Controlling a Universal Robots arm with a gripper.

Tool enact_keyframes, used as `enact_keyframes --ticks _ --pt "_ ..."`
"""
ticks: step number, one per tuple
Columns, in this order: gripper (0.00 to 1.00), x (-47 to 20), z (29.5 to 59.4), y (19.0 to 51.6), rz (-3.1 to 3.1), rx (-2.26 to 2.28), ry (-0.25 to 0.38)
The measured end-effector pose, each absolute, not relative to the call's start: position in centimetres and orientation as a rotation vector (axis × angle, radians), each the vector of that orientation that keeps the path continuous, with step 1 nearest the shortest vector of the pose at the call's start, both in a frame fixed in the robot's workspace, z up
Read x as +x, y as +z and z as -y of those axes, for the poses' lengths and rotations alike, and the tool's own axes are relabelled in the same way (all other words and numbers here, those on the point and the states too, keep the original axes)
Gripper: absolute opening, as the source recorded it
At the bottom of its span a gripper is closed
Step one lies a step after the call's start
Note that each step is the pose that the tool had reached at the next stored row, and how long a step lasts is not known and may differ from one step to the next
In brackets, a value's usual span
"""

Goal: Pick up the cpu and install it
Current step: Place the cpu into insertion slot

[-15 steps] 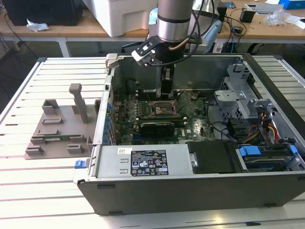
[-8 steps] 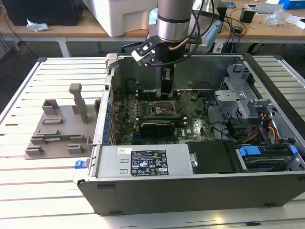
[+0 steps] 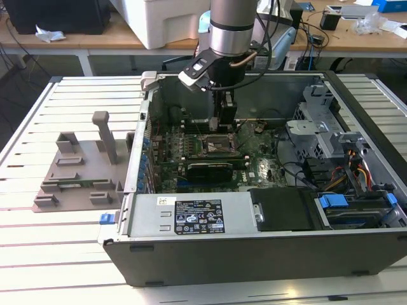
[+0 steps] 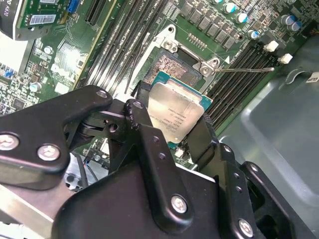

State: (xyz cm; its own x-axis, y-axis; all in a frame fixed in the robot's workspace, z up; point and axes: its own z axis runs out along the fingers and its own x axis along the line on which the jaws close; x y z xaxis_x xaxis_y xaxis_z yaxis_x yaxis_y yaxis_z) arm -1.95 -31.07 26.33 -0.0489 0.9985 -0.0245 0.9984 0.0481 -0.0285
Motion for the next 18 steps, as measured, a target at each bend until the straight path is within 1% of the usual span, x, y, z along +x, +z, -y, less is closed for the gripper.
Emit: enact_keyframes --ticks 18 --pt "0.55 -1.9 31.1 25.0 2.276 -2.168 0.066"
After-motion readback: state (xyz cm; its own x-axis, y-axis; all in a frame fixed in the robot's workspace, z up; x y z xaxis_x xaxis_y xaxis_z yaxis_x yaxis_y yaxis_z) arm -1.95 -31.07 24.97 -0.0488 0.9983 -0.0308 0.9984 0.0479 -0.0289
